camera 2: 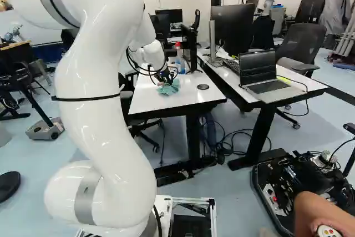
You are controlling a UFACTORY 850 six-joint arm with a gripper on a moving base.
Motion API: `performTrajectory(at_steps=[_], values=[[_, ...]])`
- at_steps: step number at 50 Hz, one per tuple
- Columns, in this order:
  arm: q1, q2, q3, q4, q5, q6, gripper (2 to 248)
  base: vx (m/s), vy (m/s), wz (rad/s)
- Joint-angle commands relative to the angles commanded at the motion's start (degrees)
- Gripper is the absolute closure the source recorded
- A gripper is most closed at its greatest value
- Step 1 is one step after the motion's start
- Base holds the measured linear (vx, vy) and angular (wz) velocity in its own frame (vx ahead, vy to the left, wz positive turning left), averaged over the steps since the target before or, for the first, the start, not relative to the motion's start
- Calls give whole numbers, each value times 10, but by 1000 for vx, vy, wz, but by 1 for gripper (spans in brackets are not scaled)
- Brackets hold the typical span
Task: Clean the table with the green towel
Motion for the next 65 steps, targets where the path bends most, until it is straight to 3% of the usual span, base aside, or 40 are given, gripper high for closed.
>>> performTrajectory(at_steps=[23,65], values=[[28,-26,-34,0,0,0,204,0,0,0],[95,-27,-35,0,0,0,204,0,0,0]])
